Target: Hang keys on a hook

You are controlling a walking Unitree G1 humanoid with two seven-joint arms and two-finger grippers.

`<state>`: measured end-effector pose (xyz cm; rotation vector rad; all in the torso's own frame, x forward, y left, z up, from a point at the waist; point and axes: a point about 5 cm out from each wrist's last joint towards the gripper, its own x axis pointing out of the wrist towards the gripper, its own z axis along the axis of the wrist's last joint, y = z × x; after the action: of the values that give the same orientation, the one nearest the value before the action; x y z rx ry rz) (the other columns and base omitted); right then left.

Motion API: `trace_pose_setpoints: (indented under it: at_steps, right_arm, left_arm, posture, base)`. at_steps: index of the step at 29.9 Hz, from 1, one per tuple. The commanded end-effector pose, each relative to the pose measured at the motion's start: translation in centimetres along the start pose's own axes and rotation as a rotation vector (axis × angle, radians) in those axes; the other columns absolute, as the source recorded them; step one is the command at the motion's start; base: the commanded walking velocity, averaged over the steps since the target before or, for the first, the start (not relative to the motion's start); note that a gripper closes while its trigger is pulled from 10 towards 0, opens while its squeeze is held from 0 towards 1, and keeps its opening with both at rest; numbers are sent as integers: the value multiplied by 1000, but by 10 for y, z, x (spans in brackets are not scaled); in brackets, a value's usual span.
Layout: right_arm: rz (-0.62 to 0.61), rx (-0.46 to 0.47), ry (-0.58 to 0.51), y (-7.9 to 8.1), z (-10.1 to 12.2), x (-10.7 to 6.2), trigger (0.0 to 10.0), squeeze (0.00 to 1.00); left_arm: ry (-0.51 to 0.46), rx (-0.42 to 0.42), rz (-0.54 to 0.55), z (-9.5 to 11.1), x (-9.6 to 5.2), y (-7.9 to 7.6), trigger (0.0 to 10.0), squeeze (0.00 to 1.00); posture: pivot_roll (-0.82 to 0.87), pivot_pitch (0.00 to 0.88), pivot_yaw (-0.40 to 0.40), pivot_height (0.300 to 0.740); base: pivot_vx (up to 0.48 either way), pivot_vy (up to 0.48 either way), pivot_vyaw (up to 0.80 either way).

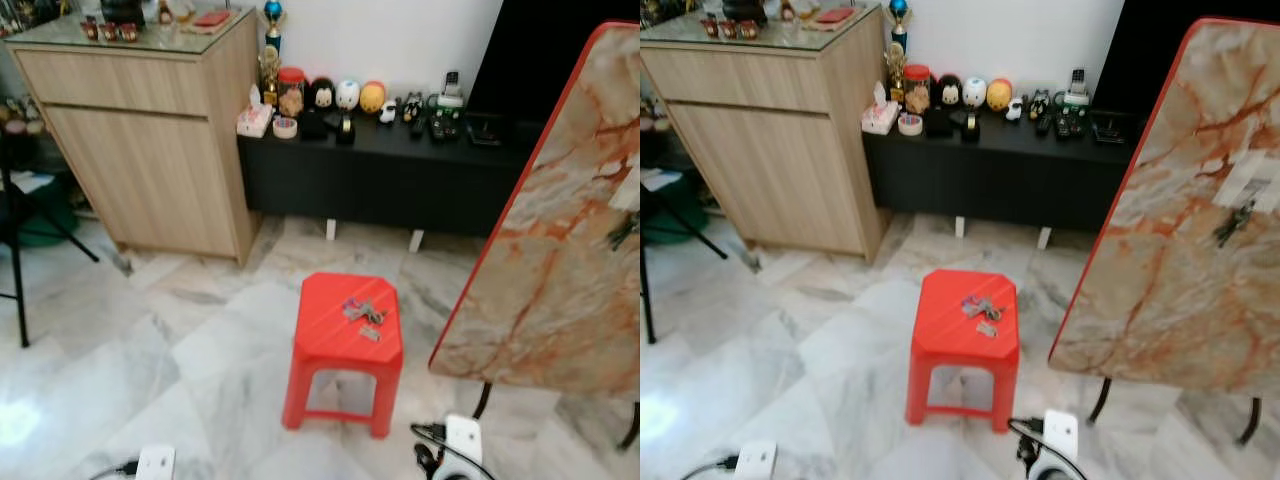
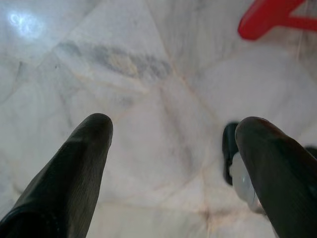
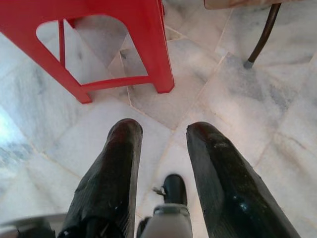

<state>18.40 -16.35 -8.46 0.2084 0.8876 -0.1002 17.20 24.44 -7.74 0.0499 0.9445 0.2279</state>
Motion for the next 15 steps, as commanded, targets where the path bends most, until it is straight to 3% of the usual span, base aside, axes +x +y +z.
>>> trace_pose_setpoints:
  at_steps: [1, 15]
  right_arm:
    - [18, -11, 3, 6, 0, 1, 10000, 0]
    - [1, -7, 22, 1, -8, -2, 10000, 0]
  left_arm:
    - [28, 0, 5, -9, -2, 2, 10000, 0]
    - [50, 0, -4, -18, -4, 0, 10000, 0]
  posture:
    - [9, 0, -44, 740]
    - [37, 7, -50, 740]
  base:
    - [0, 0, 0]
    - [0, 0, 0]
